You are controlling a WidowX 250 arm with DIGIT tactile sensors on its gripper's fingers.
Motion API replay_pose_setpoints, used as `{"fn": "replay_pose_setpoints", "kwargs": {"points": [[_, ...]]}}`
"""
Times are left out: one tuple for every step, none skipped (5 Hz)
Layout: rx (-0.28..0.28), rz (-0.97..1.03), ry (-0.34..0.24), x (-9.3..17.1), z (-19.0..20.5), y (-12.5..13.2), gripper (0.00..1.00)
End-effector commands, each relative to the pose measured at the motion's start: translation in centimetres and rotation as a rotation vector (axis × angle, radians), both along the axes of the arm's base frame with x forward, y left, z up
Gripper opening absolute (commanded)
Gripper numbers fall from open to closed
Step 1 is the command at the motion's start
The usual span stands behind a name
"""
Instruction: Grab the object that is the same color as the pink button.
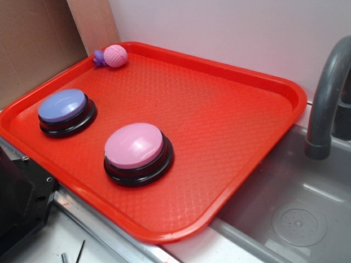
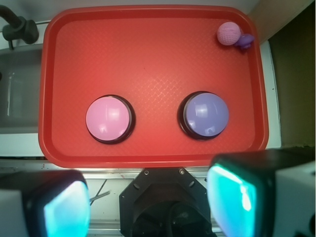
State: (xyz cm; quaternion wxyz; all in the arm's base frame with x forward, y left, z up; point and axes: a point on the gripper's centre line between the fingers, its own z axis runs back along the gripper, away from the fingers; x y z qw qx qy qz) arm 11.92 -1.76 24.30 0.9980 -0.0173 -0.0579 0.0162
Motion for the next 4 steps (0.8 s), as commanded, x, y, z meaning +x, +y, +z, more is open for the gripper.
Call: {"fn": "replay_pose_setpoints", "kwargs": {"points": [[0.0, 0.0, 0.0, 0.0, 0.0, 0.0, 1.0], [-0.006, 0.144, 0.0, 1.2, -1.2, 0.0, 1.0], [-0.039, 0.368, 0.013, 3.5, -3.2, 0.4, 1.0], [-0.047, 0.503, -0.024, 4.9, -4.6, 0.3, 1.0]]}}
